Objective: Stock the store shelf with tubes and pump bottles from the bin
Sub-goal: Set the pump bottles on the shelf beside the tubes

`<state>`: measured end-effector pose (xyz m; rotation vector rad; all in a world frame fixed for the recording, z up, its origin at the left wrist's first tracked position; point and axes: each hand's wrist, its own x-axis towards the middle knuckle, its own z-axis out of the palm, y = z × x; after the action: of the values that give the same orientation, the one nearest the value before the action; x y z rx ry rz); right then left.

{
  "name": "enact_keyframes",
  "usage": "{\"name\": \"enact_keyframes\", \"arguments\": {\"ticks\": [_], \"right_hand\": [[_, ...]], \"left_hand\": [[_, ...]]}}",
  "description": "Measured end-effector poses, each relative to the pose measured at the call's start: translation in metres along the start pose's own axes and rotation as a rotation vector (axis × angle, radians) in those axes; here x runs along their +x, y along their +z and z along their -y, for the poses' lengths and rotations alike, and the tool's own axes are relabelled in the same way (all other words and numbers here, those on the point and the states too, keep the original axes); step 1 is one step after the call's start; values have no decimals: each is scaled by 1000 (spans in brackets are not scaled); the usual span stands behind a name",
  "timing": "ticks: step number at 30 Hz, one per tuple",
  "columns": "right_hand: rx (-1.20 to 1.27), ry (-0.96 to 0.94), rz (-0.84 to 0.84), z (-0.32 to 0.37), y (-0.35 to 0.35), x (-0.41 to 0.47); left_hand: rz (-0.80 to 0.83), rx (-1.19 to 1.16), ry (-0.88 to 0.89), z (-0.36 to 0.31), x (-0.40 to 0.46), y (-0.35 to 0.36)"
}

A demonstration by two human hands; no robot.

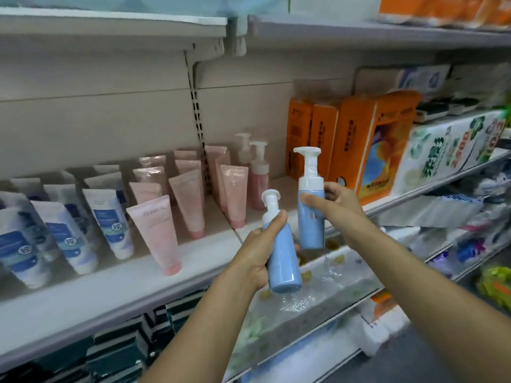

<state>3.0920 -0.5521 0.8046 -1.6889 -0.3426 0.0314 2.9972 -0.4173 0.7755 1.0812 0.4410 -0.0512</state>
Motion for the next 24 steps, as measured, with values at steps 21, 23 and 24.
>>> {"name": "enact_keyframes", "arguments": {"ticks": [21, 23, 24], "right_hand": [[-170, -103, 348, -90, -5, 150], [-165, -85, 359, -91, 1, 158], [-152, -79, 360, -91, 5, 162]], "left_hand": [[-542, -69, 507, 3, 69, 67], [-589, -22, 565, -1, 73, 65], [-608, -3, 592, -3, 75, 65]]}}
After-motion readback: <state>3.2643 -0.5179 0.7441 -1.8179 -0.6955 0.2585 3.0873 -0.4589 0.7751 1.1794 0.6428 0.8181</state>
